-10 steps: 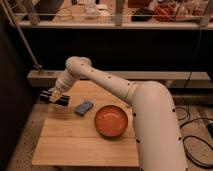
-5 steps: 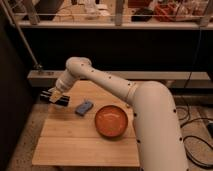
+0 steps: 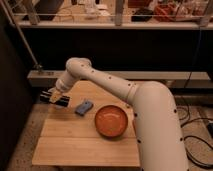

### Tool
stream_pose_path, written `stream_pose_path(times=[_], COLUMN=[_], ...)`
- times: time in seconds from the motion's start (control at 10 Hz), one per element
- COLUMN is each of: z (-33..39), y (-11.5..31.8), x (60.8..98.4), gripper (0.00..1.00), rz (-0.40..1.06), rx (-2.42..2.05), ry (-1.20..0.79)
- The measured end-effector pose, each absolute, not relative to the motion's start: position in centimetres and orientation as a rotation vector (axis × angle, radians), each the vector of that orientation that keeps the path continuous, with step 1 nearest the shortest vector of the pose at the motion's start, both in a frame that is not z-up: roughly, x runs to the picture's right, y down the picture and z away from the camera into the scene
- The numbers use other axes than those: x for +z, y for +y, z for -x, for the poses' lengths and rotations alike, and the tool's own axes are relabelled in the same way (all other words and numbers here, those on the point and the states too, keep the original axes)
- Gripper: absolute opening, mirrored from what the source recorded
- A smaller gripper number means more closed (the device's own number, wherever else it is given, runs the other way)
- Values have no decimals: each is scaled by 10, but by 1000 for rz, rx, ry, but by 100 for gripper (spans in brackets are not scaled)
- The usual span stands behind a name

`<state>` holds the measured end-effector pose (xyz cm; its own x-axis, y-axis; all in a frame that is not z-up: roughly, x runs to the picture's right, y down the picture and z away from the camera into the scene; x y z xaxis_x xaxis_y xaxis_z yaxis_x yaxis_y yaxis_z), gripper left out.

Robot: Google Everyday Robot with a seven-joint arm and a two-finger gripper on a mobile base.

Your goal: Place the eraser in the ceramic cup

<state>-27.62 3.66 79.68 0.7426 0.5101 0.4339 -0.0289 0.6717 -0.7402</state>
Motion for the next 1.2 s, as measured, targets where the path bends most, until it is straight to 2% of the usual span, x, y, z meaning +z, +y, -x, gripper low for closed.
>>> stream_pose_path(times=[1.2], z=[278], y=[40], x=[796], gripper=[3], rz=[772], rx=[355], ry=[-673])
